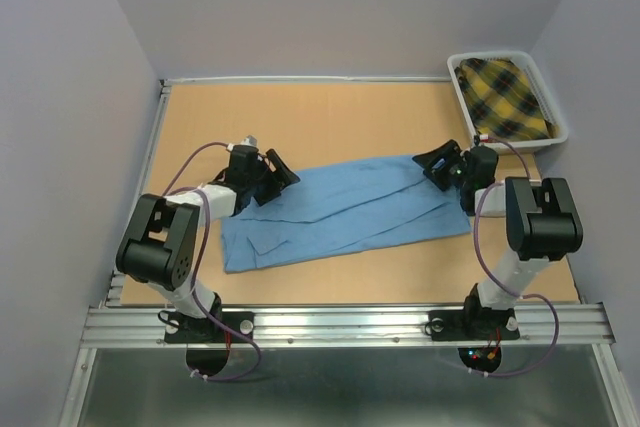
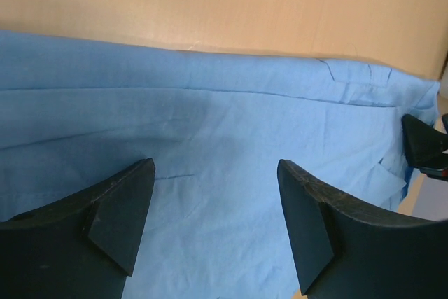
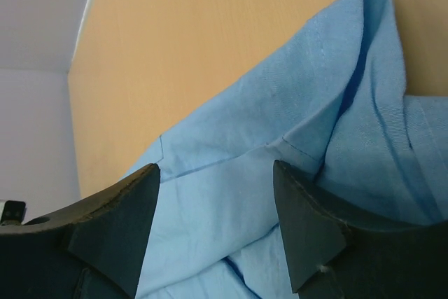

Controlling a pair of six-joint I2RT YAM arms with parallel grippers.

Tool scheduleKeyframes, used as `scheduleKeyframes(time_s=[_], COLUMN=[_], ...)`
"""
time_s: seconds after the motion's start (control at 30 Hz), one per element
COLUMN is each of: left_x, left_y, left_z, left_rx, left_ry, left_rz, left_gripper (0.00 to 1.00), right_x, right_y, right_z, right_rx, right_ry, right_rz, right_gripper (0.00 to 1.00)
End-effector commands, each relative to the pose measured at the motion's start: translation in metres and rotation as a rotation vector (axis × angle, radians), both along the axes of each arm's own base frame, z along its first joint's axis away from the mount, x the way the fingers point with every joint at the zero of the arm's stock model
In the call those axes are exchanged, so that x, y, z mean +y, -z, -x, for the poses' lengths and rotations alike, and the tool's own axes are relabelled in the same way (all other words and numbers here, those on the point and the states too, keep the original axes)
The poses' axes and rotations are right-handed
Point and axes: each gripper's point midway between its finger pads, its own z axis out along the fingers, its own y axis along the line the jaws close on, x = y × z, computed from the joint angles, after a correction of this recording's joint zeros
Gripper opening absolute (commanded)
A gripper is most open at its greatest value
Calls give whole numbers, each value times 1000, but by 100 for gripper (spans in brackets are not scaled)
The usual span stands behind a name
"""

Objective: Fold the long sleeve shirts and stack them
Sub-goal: Fold the shirt

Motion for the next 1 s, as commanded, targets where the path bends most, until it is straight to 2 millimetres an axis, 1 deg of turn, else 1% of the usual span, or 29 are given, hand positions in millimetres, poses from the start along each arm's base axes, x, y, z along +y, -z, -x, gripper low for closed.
scheduleKeyframes(time_s=[0.0, 0.03, 0.07, 0.13, 0.17, 0.2, 0.27, 0.3, 0.37, 0.4, 0.43, 0.47, 0.5, 0.57, 0.6, 0.63, 0.7, 0.73, 0.8, 0.83, 0.9, 0.93, 0.97], left_x=[13, 14, 18, 24, 27, 29, 35, 37, 43, 44, 45, 45, 45, 44, 44, 45, 48, 52, 53, 54, 52, 50, 50], left_y=[-28, -35, -47, -59, -71, -76, -84, -93, -97, -97, -97, -96, -95, -92, -90, -88, -77, -74, -66, -63, -60, -53, -53], left_z=[6, 6, 5, 5, 7, 8, 9, 11, 12, 12, 11, 11, 8, 7, 3, 1, -1, -3, -9, -12, -20, -25, -25], left_rx=[-49, -61, -86, -114, -141, -154, -178, -199, -215, -217, -217, -214, -213, -210, -208, -207, -168, -166, -143, -137, -136, -127, -122], left_ry=[-7, -6, -8, -24, -26, -30, -47, -50, -52, -48, -45, -39, -26, -5, 4, 5, 19, 24, 41, 48, 88, 118, 120], left_rz=[-49, -57, -80, -105, -115, -120, -141, -145, -175, -188, -200, -211, -228, -239, -255, -272, -312, -346, -383, -399, -429, -449, -450], left_gripper=[84, 84, 85, 86, 86, 86, 86, 86, 86, 86, 86, 86, 86, 86, 86, 86, 86, 86, 86, 86, 86, 86, 86], right_x=[-15, -17, -17, -19, -19, -20, -21, -21, -22, -23, -24, -26, -28, -30, -29, -25, -19, -12, 1, 15, 21, 24, 28], right_y=[-60, -64, -71, -84, -97, -96, -103, -107, -107, -102, -109, -107, -101, -102, -96, -94, -91, -82, -73, -67, -56, -45, -40], right_z=[-16, -15, -10, -7, -4, 2, 8, 14, 22, 29, 33, 36, 42, 48, 52, 55, 59, 67, 73, 81, 90, 99, 105], right_rx=[-141, -127, -122, -132, -151, -134, -143, -143, -129, -102, -117, -109, -82, -69, -38, -29, -13, 30, 57, 80, 119, 154, 171], right_ry=[-8, -20, -33, -37, -36, -46, -50, -59, -57, -56, -51, -37, -33, -23, -28, -41, -52, -77, -98, -131, -136, -132, -144], right_rz=[116, 146, 172, 198, 217, 239, 259, 275, 292, 296, 306, 317, 326, 336, 340, 341, 357, 376, 419, 423, 433, 441, 436], right_gripper=[71, 71, 71, 71, 71, 71, 71, 71, 71, 71, 71, 71, 71, 71, 71, 71, 71, 71, 71, 71, 71, 71, 71])
